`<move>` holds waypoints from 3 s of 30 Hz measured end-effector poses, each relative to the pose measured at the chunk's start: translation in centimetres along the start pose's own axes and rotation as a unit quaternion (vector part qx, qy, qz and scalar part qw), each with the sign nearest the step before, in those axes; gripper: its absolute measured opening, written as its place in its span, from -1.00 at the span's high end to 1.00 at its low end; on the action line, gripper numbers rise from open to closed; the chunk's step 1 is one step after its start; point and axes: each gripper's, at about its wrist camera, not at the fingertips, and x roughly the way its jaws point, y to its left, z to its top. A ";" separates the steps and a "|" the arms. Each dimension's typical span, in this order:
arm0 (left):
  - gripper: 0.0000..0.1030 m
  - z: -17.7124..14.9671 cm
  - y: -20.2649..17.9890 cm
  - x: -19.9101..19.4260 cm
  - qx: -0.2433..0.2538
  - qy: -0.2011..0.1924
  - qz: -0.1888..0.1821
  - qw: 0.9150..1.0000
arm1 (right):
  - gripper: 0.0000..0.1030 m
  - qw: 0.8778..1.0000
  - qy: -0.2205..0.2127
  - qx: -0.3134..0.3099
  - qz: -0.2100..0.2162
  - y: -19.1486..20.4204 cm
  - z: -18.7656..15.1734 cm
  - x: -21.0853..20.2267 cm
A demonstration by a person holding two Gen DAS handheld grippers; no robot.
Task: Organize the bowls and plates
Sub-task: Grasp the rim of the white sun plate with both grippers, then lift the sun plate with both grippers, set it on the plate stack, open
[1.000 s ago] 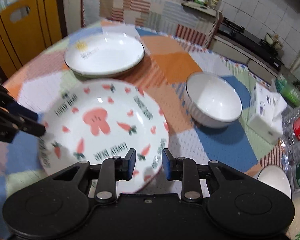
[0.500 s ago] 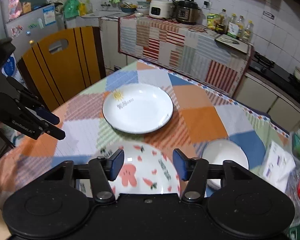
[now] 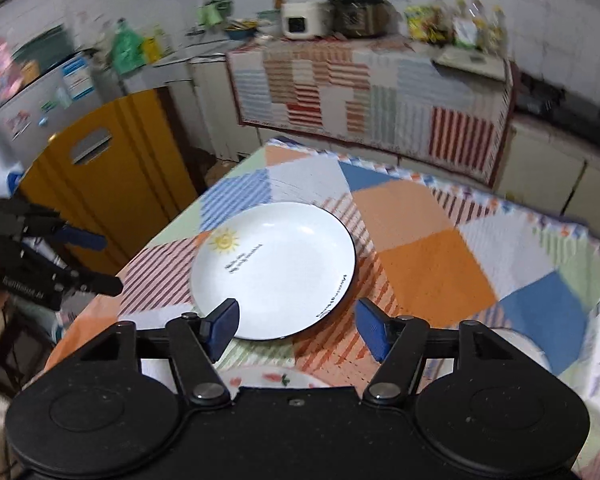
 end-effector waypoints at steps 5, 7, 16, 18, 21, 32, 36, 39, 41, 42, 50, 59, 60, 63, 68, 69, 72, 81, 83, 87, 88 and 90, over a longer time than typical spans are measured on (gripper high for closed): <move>-0.43 0.7 2.1 4.2 -0.031 0.009 -0.005 0.999 | -0.34 0.993 0.036 0.111 0.030 -3.1 0.2 5.3; -0.40 0.8 2.7 5.5 -0.041 0.007 -0.007 0.999 | -0.34 0.990 0.046 0.131 0.026 -3.7 -0.1 6.8; -0.22 0.8 3.4 9.4 -0.048 0.011 -0.013 0.999 | -0.26 0.983 0.073 0.165 0.034 -4.4 -0.8 10.9; -0.17 0.8 3.6 9.9 -0.050 0.010 -0.019 0.999 | -0.26 0.983 0.065 0.169 0.036 -4.7 -0.8 11.0; 0.08 0.8 4.1 10.5 -0.061 0.008 -0.025 0.998 | -0.13 0.981 0.052 0.183 0.041 -5.2 -0.9 11.3; 0.72 0.0 5.1 11.9 -0.133 -0.017 -0.077 0.988 | 0.20 0.977 0.028 0.203 0.056 -5.4 -1.3 13.4; 0.68 -0.1 3.0 11.0 -0.096 -0.027 -0.033 0.994 | 0.66 0.986 0.031 0.154 0.051 -4.9 -1.6 12.7; 0.66 -0.5 2.3 9.6 -0.088 -0.021 -0.039 0.995 | 0.65 0.989 0.022 0.141 0.048 -4.5 -2.1 11.4; 0.64 -0.8 1.5 8.1 -0.075 -0.027 -0.039 0.996 | 0.65 0.990 0.018 0.134 0.047 -4.4 -2.3 10.3; 0.64 -0.9 1.1 7.4 -0.070 -0.029 -0.039 0.996 | 0.65 0.991 0.010 0.122 0.046 -4.0 -2.4 9.4; 0.63 -1.6 -2.3 0.7 -0.051 -0.052 -0.042 0.996 | 0.61 0.995 -0.015 0.084 0.051 -2.4 -3.4 2.6; 0.61 -4.4 -6.7 -3.6 -0.044 -0.049 -0.069 0.996 | 0.61 0.998 -0.036 0.050 0.030 -0.7 -6.3 -4.7; 0.61 -4.7 -7.1 -3.7 -0.043 -0.045 -0.071 0.996 | 0.61 0.998 -0.035 0.051 0.028 -0.7 -6.8 -5.2; 0.61 -5.6 -8.1 -3.6 -0.041 -0.026 -0.083 0.995 | 0.61 0.998 -0.030 0.055 0.021 -0.9 -8.2 -6.1; 0.60 -6.9 -9.6 -2.8 -0.033 0.008 -0.094 0.995 | 0.61 0.997 -0.014 0.070 0.012 -1.4 -10.7 -6.5; 0.60 -7.1 -9.8 -2.5 -0.032 0.015 -0.095 0.995 | 0.60 0.997 -0.011 0.071 0.012 -1.4 -11.2 -6.5; 0.60 -7.8 -10.5 -1.7 -0.027 0.033 -0.096 0.994 | 0.59 0.997 0.002 0.080 0.011 -1.7 -12.8 -6.3; 0.58 -8.7 -12.1 -0.1 -0.014 0.080 -0.095 0.992 | 0.57 0.994 0.034 0.099 0.000 -2.4 -15.6 -5.5; 0.58 -8.7 -12.3 0.0 -0.012 0.086 -0.092 0.992 | 0.57 0.994 0.039 0.098 -0.004 -2.2 -15.6 -5.4; 0.57 -8.6 -12.8 0.4 -0.006 0.098 -0.081 0.992 | 0.56 0.995 0.054 0.077 -0.025 -1.6 -15.6 -5.1; 0.56 -8.5 -13.0 0.6 -0.003 0.103 -0.077 0.992 | 0.56 0.995 0.059 0.071 -0.032 -1.4 -15.6 -4.9; 0.54 -8.3 -13.3 0.9 0.001 0.107 -0.070 0.992 | 0.55 0.995 0.061 0.064 -0.041 -1.2 -15.6 -4.9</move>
